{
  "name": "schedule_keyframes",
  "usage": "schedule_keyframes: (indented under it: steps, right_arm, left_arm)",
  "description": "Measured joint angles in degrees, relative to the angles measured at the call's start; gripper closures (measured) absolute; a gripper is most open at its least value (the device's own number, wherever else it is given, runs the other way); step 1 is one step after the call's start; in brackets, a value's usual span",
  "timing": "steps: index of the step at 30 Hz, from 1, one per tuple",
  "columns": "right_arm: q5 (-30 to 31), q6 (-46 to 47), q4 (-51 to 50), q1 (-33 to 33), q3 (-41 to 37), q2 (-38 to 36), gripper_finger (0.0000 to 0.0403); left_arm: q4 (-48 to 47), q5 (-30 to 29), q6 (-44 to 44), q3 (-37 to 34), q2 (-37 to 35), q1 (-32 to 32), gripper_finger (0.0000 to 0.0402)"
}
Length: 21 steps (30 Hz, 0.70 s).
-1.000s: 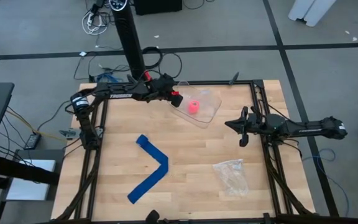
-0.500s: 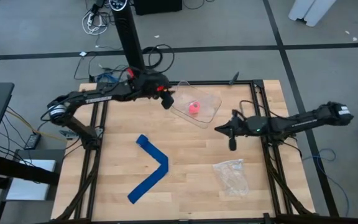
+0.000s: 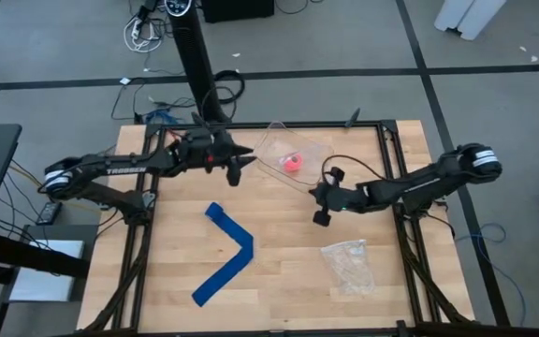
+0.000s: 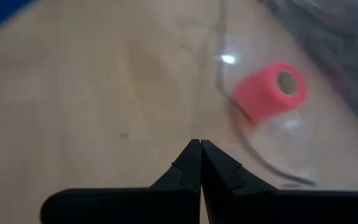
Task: Roll bandage
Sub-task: Move the transparent bin to the top of the table
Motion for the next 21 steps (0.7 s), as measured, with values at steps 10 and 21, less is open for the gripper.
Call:
schedule_keyframes:
  steps: [10, 21]
  right_arm:
    - [2.0, -1.3, -1.1, -10.7, 1.3, 1.8, 0.0402]
    - [0.0, -9.9, 2.6, -24.0, 1.3, 1.8, 0.0401]
  left_arm:
    - [-1.6, -0.1, 0.8, -2.8, -1.0, -3.1, 0.0249]
    - [-5.4, -1.5, 1.2, -2.8, -1.3, -5.3, 0.0249]
